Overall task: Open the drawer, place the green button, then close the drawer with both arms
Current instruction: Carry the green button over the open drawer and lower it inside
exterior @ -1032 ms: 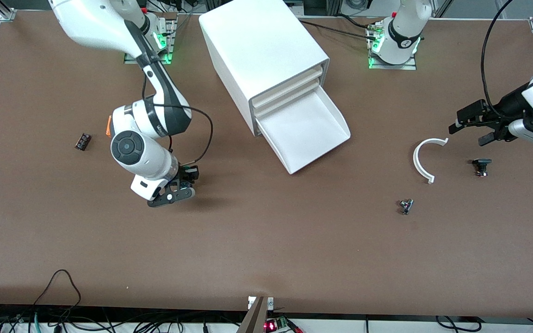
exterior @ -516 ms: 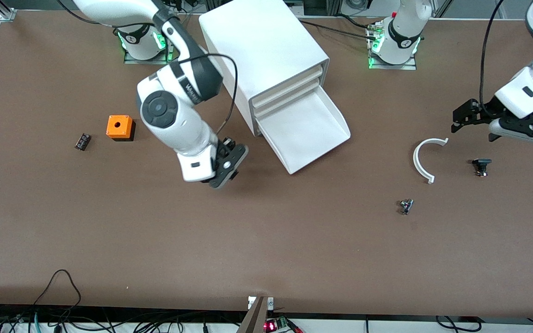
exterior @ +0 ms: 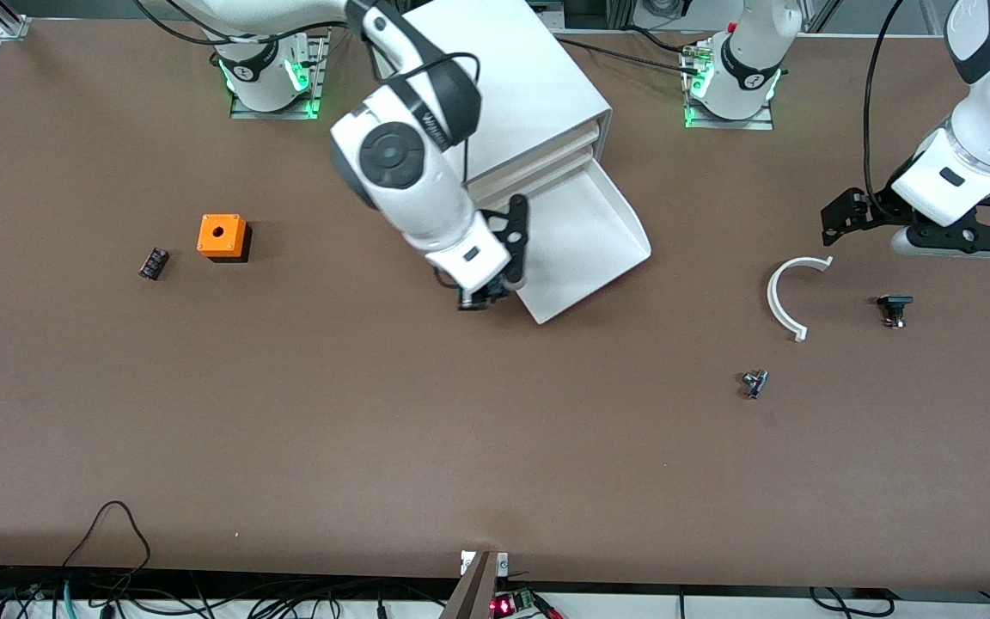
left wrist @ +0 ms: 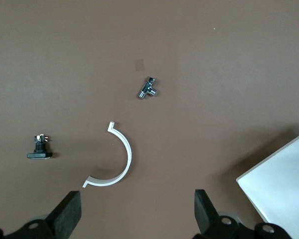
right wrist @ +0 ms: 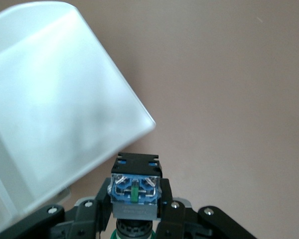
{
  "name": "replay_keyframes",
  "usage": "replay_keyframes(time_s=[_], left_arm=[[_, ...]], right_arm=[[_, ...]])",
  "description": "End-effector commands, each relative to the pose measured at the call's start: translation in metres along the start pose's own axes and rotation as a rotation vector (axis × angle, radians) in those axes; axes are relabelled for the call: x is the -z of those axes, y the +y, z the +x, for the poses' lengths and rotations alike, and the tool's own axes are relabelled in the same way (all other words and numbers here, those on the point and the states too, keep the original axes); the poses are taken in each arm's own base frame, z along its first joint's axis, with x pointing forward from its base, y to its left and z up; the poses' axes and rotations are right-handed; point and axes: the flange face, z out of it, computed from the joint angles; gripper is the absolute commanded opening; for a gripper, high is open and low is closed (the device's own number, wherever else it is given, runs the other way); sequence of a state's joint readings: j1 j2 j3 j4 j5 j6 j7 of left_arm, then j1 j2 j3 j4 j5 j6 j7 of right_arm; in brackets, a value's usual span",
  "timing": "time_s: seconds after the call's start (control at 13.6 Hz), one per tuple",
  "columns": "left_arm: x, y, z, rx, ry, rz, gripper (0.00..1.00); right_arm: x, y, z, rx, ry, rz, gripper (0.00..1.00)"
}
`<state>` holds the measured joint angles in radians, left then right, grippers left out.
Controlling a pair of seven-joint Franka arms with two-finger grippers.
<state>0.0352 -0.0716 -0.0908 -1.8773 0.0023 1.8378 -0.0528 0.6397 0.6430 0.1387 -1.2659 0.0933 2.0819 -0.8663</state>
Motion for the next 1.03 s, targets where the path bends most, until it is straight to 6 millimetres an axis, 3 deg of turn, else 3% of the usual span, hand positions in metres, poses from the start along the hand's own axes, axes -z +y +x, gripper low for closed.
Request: replay_keyframes(time_s=[0.0,0.22,0.44,0.74,0.88,0.96], left_arm=[[0.007,-0.003,-0.004,0.027,-0.004,0.029,1.0],[0.008,-0.006,-0.003,0.032,-0.003,0.024,1.0],[0.007,-0.007,-0.003,0.023,-0.002,0.024,1.0],[0.02,-0.005,0.001,0.021,0.024,0.02,1.0],[0.022,-0.007,0.001,0.022,0.028,0.023,1.0],[0.025,-0.006,0.001,0.021,0.032,0.025,1.0]], right_arm=[[-0.019,-0.035,0.049,0.13,-0.017,0.001,0.35],[-0.041,-0.064,0.073,0.272,-0.061,-0.005,0.35],[-0.079,-0.089,0.088,0.381,-0.082,0.035,0.35],[-0.114,-0.11,0.093,0.406,-0.113,0.073,0.36],[-0.125,-0.117,0.095,0.408,-0.126,0.084,0.43],[-0.126,-0.118,0.095,0.406,-0.126,0.086,0.57]])
